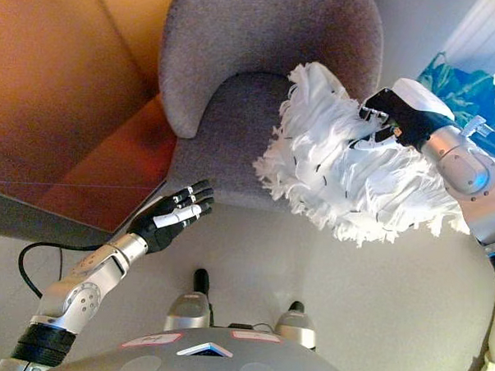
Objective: Pick up the pillow and put it on the sofa.
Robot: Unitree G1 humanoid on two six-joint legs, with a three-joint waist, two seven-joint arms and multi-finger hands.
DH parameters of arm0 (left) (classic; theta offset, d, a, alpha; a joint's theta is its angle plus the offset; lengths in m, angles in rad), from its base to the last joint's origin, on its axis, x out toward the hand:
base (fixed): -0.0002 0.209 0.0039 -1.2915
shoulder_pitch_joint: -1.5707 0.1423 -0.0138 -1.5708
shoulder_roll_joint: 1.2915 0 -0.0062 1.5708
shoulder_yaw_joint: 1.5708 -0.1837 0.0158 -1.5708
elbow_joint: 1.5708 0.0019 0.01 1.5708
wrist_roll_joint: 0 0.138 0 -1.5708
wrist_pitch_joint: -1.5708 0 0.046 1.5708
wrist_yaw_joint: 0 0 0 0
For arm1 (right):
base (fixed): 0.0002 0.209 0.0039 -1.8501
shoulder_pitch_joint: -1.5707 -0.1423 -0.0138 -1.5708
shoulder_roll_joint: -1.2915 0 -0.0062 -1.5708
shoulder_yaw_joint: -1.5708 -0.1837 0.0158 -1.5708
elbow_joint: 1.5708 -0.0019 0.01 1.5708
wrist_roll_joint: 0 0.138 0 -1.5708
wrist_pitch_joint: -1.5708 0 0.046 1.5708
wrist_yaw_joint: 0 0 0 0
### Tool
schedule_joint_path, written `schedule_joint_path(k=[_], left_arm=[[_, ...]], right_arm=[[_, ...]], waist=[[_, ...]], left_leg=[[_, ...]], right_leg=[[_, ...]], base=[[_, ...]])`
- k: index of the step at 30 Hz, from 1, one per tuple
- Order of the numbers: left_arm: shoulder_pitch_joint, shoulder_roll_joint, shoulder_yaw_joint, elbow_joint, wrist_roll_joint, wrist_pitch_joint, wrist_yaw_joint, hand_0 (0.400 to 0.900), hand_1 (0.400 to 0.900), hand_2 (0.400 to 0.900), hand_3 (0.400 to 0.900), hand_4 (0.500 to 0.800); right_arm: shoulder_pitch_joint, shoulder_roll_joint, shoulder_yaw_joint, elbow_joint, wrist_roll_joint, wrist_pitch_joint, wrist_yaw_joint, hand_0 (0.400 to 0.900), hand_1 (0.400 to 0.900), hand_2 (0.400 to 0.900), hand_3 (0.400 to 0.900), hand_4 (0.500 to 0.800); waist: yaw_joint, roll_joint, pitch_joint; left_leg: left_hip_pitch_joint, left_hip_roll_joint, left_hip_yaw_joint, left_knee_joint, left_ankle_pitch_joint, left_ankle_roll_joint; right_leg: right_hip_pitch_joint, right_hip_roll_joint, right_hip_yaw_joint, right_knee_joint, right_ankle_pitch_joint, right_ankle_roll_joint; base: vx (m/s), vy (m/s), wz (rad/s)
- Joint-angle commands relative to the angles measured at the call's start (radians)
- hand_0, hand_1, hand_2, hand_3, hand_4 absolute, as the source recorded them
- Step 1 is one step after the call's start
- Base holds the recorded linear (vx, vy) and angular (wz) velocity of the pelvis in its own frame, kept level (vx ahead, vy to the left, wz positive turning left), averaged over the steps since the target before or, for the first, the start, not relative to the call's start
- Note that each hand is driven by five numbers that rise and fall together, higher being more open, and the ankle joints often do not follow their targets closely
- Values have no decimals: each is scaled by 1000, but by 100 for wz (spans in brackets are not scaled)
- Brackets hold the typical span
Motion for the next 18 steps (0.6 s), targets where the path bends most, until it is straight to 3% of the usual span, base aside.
schedule_joint_path(k=[1,5,11,16,17,18], left_arm=[[-41,81,43,-107,-10,-49,-70,900,900,900,900,800],[-51,106,45,-136,-7,-30,-89,900,900,900,900,800],[-51,138,43,-144,-19,-29,-72,900,900,900,900,800],[-93,170,31,-126,-31,-56,-80,900,900,900,900,800],[-98,175,33,-126,-36,-61,-81,900,900,900,900,800],[-101,179,37,-126,-39,-62,-82,900,900,900,900,800]], right_arm=[[-313,-70,-14,55,28,-95,-82,400,400,400,400,500],[-455,-73,120,221,4,-70,-89,400,400,400,400,500],[-626,-58,299,396,-8,-7,-98,400,400,400,400,500],[-730,-18,368,528,0,64,-175,400,400,400,400,500],[-743,-11,367,561,-8,71,-193,582,582,582,582,609],[-751,-7,368,576,-16,83,-202,900,900,900,900,800]], waist=[[67,-75,-61],[108,-91,-40],[151,-95,-30],[177,-90,-4],[183,-88,4],[186,-87,8]], left_leg=[[67,56,-7,-8,-62,-16],[37,62,-55,-8,-54,-21],[13,64,-99,-8,-43,-21],[-27,63,-135,-8,-31,-23],[-35,63,-139,-8,-29,-23],[-39,63,-140,-8,-29,-23]], right_leg=[[-113,-19,-43,-22,143,7],[-114,-10,-62,-20,135,2],[-95,3,-79,-27,127,-3],[-99,11,-82,-33,126,-3],[-99,12,-82,-34,126,-2],[-100,12,-82,-34,125,-2]], base=[[9,-114,37],[26,-105,26],[77,-75,12],[-39,-84,10],[-84,-64,6],[-70,-66,7]])
